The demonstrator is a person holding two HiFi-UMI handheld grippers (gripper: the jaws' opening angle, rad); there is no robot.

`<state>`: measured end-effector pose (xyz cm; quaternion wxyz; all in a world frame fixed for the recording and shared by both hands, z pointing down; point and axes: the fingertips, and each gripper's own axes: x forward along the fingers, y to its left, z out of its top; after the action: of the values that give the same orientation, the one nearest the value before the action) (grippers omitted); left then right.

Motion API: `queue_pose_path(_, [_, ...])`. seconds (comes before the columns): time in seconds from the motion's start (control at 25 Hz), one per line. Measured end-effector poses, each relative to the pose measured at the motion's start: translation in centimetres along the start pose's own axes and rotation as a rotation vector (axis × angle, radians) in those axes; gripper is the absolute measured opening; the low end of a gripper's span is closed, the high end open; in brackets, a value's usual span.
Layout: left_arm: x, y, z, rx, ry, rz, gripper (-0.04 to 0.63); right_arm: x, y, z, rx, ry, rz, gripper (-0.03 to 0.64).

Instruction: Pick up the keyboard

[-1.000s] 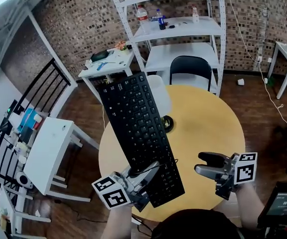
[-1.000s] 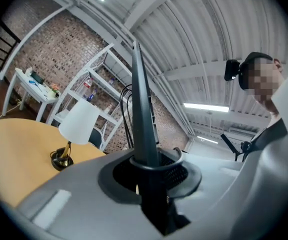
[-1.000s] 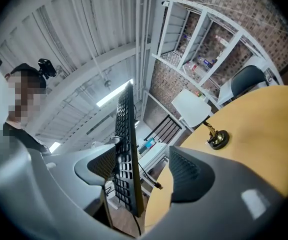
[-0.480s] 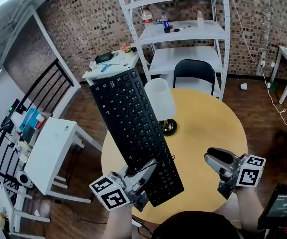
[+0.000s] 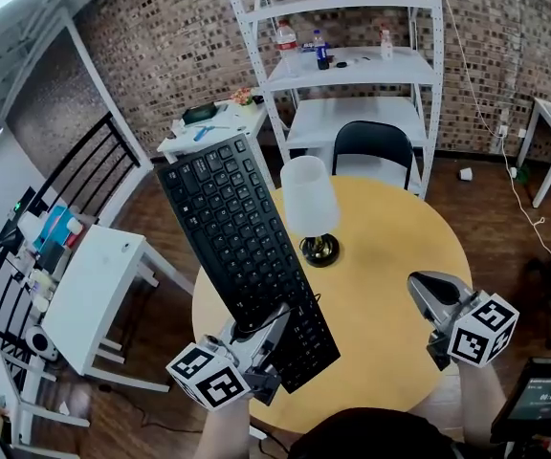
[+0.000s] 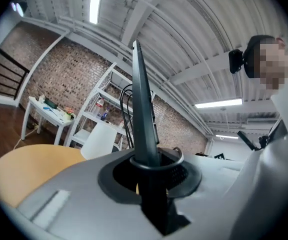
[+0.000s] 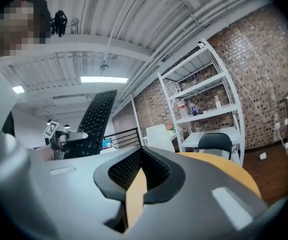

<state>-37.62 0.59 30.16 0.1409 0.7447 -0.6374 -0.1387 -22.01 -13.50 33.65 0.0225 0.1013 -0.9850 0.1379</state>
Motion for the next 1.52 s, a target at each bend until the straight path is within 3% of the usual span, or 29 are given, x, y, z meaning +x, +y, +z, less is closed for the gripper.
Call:
queue_pose_path(0.16, [-0.7,1.0,-0.4,0.036,0.012,0.085,0.094,0.8,-0.3,0.0,-0.082,0.018,-0.047,0.002])
queue_pose_path(0.28, [-1.1,1.0,-1.6,0.020,0.017,0.093,0.094,0.9,0.2,-0.3,-0.124,0.018,-0.045,0.002])
queue_pose_path(0.44, [-1.9,1.2,-2.6,0.009,0.002,0.121,0.094,1.0,0.9,-0.7,-0.139,0.010,-0.040,0.000])
queue_pose_path(0.64, [-2.5,1.6,-3.2,0.046,-0.006,0.205,0.094,1.0,0.8,-1.3,-0.152,0.048,-0.040,0.000])
queue_pose_path(0.92, [-2.7,1.5,-3.4,0.056,-0.005,0.244,0.094,0.7,0.1,-1.8,-0.129,0.050,-0.045,0.000])
queue_pose_path(1.52, [-2.9,1.1,-4.3,0.053,0.025,0.235,0.094,0.4,-0.1,-2.1,-0.125,0.059,-0.049,0.000])
